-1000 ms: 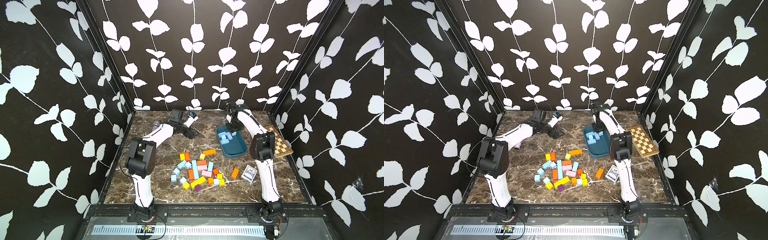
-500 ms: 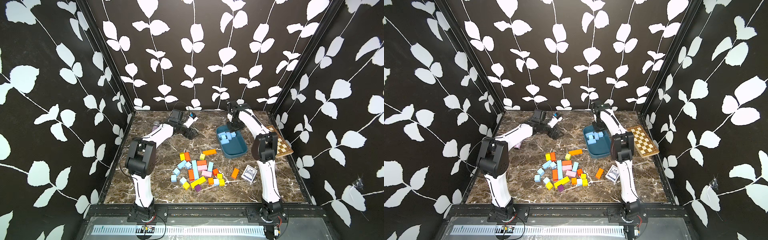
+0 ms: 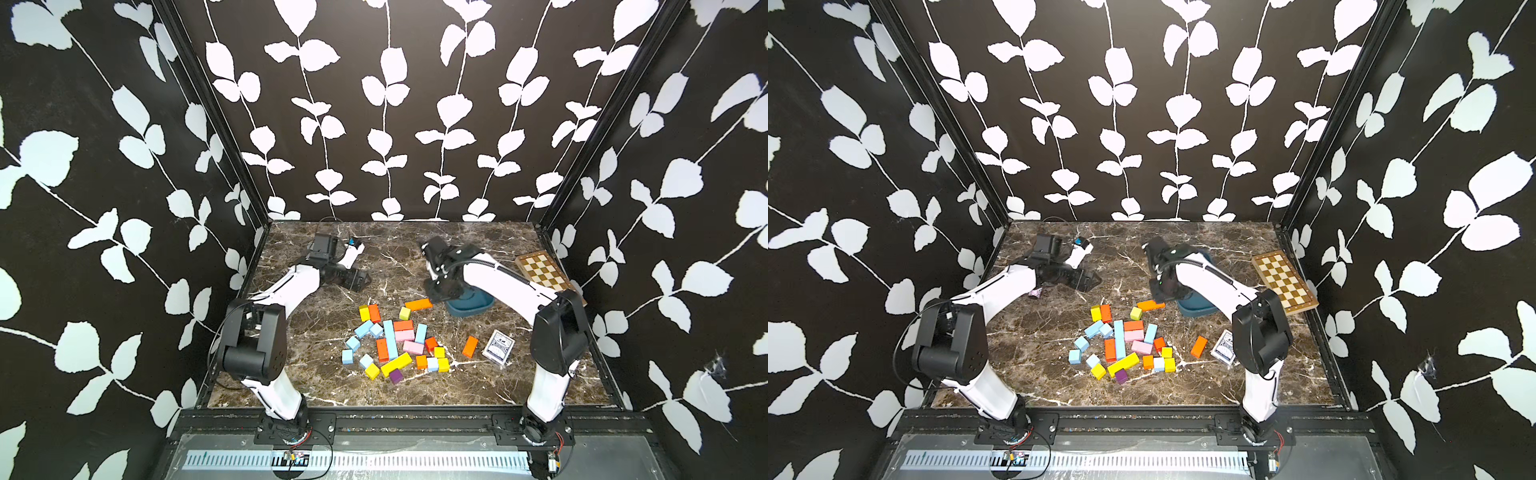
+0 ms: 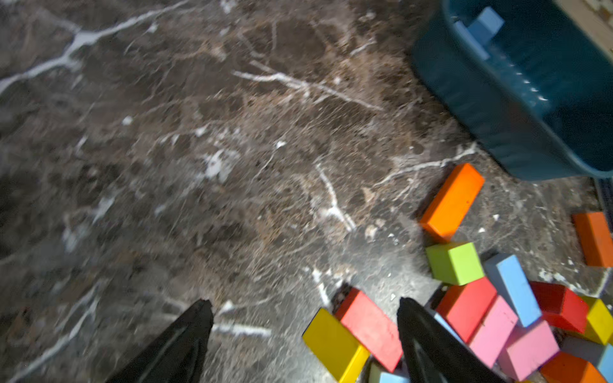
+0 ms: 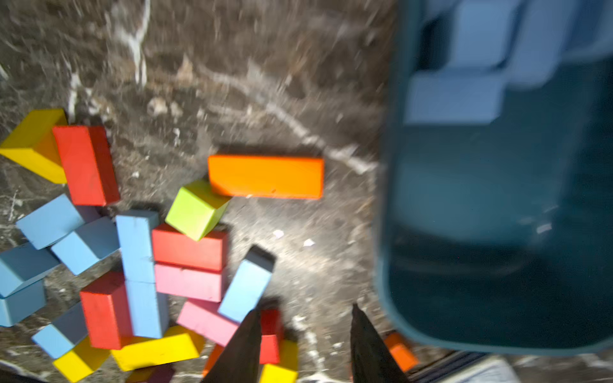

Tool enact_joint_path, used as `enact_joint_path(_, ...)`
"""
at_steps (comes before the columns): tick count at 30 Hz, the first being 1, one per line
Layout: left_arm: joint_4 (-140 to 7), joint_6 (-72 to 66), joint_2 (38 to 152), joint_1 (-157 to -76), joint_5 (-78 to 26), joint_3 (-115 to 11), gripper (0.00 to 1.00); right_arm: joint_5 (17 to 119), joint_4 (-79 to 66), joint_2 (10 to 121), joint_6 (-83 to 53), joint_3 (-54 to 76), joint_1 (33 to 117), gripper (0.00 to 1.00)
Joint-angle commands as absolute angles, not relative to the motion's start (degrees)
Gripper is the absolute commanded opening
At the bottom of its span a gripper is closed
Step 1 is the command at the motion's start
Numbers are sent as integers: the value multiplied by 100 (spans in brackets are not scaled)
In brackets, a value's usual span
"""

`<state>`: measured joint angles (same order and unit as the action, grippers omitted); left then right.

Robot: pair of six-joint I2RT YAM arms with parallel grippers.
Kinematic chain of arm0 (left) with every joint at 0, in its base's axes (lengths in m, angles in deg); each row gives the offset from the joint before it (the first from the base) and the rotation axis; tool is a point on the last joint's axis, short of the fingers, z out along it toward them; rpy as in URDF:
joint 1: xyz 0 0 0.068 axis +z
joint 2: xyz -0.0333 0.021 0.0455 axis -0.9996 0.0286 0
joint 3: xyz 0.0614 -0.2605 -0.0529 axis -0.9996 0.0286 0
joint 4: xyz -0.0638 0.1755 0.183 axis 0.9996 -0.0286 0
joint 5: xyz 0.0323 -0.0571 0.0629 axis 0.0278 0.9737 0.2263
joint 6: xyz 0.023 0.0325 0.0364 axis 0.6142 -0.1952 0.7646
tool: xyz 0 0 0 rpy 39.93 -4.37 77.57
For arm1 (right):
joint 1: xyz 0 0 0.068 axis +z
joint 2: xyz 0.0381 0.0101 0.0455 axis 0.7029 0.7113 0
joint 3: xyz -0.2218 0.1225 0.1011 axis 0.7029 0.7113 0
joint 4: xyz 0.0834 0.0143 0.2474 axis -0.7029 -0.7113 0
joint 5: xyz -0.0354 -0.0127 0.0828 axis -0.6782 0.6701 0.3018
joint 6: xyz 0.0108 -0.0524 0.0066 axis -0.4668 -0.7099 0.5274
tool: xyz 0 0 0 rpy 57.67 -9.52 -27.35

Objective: Pick out the blue building blocks
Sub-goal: Pick up the building block from the center of the board.

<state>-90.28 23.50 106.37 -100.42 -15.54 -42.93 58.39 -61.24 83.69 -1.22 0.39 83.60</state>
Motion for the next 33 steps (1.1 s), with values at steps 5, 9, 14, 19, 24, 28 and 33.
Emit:
enact_joint_path(5,-8817,2054,10348,-10067,-1781,-3973,89,5995,-5421,8356,2057,769,8901,43)
enact_joint_path(9,-8800,2057,10363,-10066,-1790,-3992,89,6025,-5396,8591,2289,752,8939,45)
enact_joint_path(14,-8817,2066,10315,-10067,-1839,-4016,89,6143,-5290,8788,2303,760,8949,44)
enact_joint_path(19,-8839,2093,10332,-10067,-1811,-4047,89,6226,-5365,8969,2358,664,8965,43)
enact_joint_path(24,-8871,2106,10362,-10067,-1815,-4104,89,6257,-5366,9039,2378,744,8961,42)
enact_joint_path(28,-8874,2113,10385,-10063,-1806,-4120,89,6243,-5310,9123,2369,770,8962,40)
enact_joint_path(33,-8879,2114,10376,-10067,-1762,-4131,89,6220,-5341,9260,2424,790,8957,34)
